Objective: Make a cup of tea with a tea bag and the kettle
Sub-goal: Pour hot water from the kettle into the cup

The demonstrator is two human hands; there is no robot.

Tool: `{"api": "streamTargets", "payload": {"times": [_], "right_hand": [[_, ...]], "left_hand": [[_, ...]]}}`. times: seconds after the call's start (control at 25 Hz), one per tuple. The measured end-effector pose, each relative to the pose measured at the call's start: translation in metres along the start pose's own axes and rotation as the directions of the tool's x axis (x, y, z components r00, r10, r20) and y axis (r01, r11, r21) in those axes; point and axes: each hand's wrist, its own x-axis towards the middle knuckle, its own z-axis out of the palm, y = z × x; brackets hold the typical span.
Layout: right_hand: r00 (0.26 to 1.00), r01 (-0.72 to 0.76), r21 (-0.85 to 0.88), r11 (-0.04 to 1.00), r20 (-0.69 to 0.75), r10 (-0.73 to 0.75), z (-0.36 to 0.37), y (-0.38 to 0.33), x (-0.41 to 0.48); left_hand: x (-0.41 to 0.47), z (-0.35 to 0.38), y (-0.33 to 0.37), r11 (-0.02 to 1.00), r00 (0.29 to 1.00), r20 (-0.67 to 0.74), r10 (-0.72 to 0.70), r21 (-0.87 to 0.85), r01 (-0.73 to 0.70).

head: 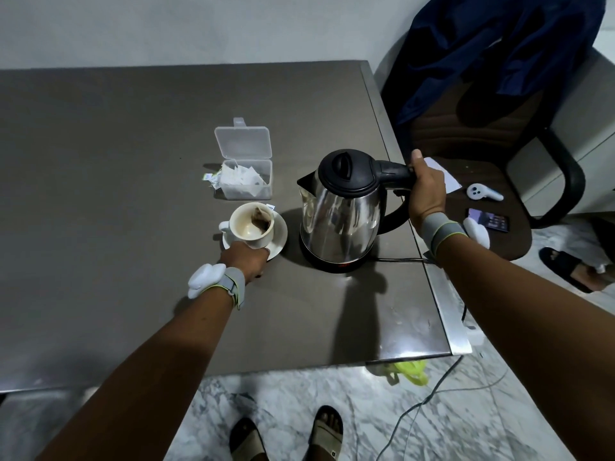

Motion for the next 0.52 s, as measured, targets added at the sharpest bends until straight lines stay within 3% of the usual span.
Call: {"api": "streamTargets", "payload": {"times": [0.16, 0.52], "right_hand": [[1.0, 0.002, -0.017, 1.0, -0.008, -0.002, 0.0012, -0.0003, -0.0023], [0.974, 0.221, -0.234, 0.947, 0.103, -0.202, -0.0018, -0.0007, 0.0068]], "left_hand": [[-0.0014, 0.0003, 0.0016, 1.0, 1.0, -0.006, 0.017, 0.026, -0.017], [0.0037, -0.0051, -0.0012, 0.998, 0.999, 0.019, 0.031, 0.045, -0.031]]}}
